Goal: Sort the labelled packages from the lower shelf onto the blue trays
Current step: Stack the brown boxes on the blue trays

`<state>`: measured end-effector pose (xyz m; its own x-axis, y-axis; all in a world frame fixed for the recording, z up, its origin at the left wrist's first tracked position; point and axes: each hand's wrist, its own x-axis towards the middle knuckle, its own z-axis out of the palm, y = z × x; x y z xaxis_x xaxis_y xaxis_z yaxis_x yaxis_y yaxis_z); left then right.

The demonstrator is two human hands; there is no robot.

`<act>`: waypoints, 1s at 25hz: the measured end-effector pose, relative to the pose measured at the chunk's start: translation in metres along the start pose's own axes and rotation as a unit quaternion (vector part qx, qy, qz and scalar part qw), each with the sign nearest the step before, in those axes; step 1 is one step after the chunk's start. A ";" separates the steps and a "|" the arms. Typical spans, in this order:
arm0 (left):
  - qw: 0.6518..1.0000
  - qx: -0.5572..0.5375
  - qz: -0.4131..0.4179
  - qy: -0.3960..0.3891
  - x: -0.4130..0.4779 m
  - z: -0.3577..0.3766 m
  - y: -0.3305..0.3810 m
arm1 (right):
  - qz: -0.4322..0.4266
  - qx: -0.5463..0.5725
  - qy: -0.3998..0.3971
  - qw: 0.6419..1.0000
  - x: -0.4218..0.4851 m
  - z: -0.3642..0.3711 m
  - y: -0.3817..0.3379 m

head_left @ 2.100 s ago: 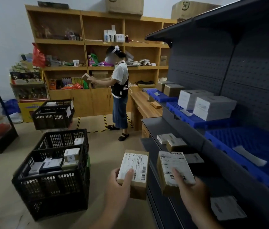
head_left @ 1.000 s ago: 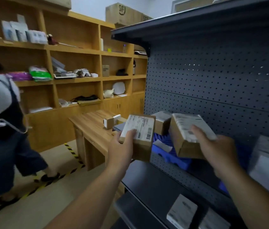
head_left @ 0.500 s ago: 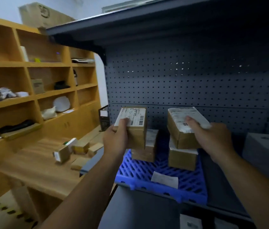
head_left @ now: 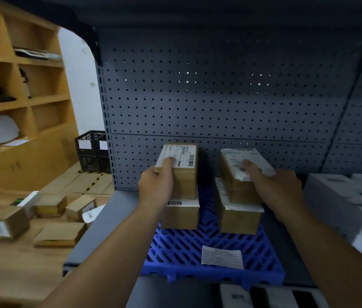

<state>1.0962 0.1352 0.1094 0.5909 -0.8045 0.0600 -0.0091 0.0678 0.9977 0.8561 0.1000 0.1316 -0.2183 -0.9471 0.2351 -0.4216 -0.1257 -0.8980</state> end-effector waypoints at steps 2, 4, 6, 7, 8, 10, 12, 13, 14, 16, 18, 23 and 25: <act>1.000 0.014 -0.003 0.009 0.001 0.001 0.000 | 0.007 -0.004 0.000 1.000 -0.001 0.003 0.001; 1.000 0.019 -0.006 0.012 0.000 0.002 0.000 | 0.011 -0.013 -0.001 1.000 0.000 0.006 0.002; 0.999 0.028 -0.005 0.013 -0.002 0.003 0.000 | 0.011 -0.025 -0.002 1.000 0.000 0.007 0.003; 0.999 0.038 0.000 0.013 -0.003 0.004 0.000 | 0.012 -0.028 -0.002 1.000 0.000 0.007 0.003; 0.999 0.048 0.003 0.014 -0.003 0.004 0.000 | 0.013 -0.026 -0.005 1.000 0.000 0.006 0.003; 0.998 0.057 0.003 0.018 -0.004 0.005 0.001 | 0.015 -0.014 -0.012 1.000 0.001 0.005 0.003; 0.998 0.061 0.001 0.027 -0.004 0.006 0.002 | 0.015 -0.017 -0.019 1.000 0.001 0.005 0.003; 0.997 0.068 0.005 0.032 -0.005 0.007 0.002 | 0.013 -0.023 -0.022 0.999 0.001 0.004 0.003; 0.996 0.075 0.011 0.036 -0.005 0.008 0.002 | 0.011 -0.027 -0.025 0.999 0.002 0.004 0.003; 0.996 0.078 0.020 0.038 -0.006 0.008 0.001 | 0.008 -0.031 -0.026 0.999 0.004 0.005 0.003; 0.996 0.081 0.031 0.037 -0.005 0.009 0.000 | 0.006 -0.029 -0.021 0.999 0.006 0.006 0.003; 0.994 0.091 0.042 0.041 -0.004 0.008 0.000 | -0.003 -0.045 -0.012 0.999 0.012 0.008 0.005; 0.994 0.096 0.038 0.042 -0.004 0.008 0.000 | -0.003 -0.051 -0.010 0.999 0.012 0.009 0.005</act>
<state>1.0876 0.1340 0.1095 0.6483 -0.7485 0.1397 -0.2041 0.0059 0.9789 0.8587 0.0853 0.1264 -0.1980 -0.9525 0.2315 -0.5100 -0.1017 -0.8542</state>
